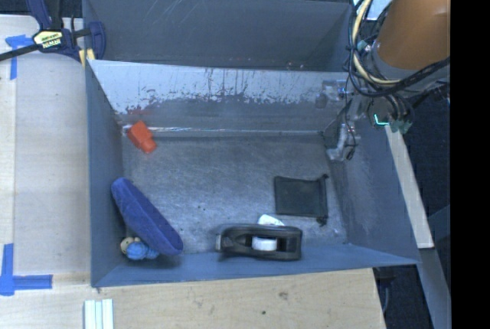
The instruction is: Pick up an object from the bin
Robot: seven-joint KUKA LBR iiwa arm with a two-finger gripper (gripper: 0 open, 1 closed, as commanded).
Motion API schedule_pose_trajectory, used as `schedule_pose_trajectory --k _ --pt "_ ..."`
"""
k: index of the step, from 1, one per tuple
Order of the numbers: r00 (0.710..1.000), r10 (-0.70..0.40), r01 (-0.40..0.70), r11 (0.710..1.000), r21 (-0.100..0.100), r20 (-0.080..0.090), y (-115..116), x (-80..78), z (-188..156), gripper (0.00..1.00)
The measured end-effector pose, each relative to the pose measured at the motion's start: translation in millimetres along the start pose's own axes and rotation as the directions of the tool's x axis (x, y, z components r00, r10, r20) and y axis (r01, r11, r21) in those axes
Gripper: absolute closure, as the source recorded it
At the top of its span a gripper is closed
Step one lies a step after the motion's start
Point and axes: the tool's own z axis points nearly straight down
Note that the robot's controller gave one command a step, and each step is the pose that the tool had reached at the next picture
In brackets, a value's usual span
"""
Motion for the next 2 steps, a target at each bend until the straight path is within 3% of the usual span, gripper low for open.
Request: schedule_pose_trajectory --k 1,2 --pt "0.976 -0.218 0.218 0.976 -0.001 -0.002 14.2 91.4 177.2 0.0" --pt "0.976 -0.219 0.219 0.976 0.003 0.008 13.6 87.7 172.6 1.0"
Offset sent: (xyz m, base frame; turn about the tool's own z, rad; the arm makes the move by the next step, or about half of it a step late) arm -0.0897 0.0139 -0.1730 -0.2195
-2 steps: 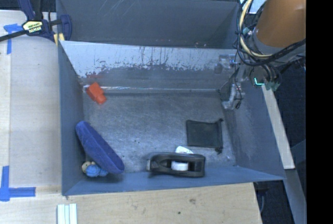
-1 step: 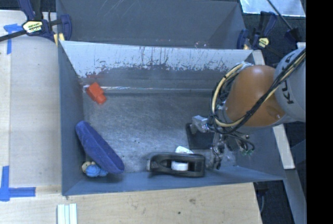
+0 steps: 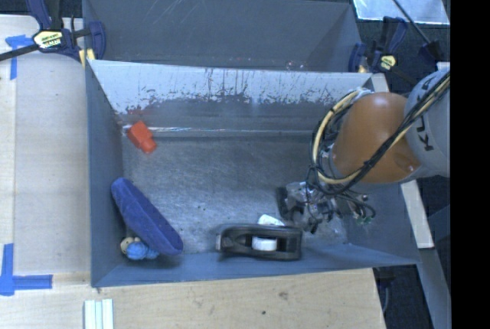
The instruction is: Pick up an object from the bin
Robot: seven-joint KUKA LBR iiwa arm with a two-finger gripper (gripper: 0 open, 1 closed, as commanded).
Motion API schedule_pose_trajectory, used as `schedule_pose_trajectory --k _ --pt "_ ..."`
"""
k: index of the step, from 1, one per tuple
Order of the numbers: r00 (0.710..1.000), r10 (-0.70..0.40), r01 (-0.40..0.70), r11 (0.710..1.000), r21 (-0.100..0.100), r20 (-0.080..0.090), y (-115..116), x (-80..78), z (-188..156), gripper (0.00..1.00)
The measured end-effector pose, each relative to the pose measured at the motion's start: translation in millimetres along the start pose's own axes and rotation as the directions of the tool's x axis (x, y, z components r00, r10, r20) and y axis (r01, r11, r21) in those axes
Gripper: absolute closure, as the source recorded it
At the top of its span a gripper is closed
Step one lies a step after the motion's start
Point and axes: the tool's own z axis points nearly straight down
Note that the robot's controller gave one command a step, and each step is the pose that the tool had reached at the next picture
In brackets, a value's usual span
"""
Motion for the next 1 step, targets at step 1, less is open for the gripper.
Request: schedule_pose_trajectory --k 1 --pt "1.0 -0.019 0.019 1.0 0.002 0.006 -1.1 4.3 -105.2 1.0"
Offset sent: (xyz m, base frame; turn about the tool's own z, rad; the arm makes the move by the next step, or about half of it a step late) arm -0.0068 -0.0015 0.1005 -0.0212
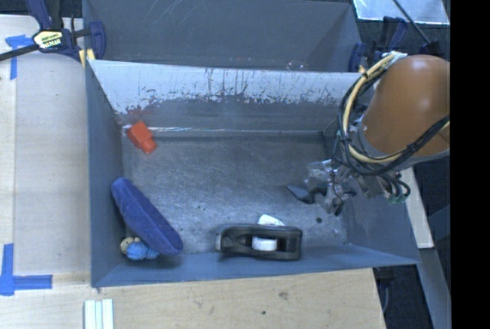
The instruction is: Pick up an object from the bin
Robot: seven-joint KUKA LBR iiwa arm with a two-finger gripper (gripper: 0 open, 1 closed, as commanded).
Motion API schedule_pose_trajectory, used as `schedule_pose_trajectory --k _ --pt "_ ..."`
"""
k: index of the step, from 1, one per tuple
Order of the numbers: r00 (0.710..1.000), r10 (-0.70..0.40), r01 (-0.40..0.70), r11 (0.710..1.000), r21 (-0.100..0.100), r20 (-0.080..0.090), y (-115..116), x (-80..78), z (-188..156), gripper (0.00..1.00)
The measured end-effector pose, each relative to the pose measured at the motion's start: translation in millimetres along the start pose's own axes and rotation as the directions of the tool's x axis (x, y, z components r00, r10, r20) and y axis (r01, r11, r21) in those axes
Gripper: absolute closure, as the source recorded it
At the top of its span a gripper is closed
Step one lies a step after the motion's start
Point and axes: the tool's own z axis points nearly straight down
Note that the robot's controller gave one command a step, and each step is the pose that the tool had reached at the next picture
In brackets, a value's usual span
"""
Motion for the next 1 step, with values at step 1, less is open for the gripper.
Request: schedule_pose_trajectory --k 1 --pt "0.996 -0.093 0.093 0.996 -0.001 0.0 2.8 -10.0 -60.8 1.0"
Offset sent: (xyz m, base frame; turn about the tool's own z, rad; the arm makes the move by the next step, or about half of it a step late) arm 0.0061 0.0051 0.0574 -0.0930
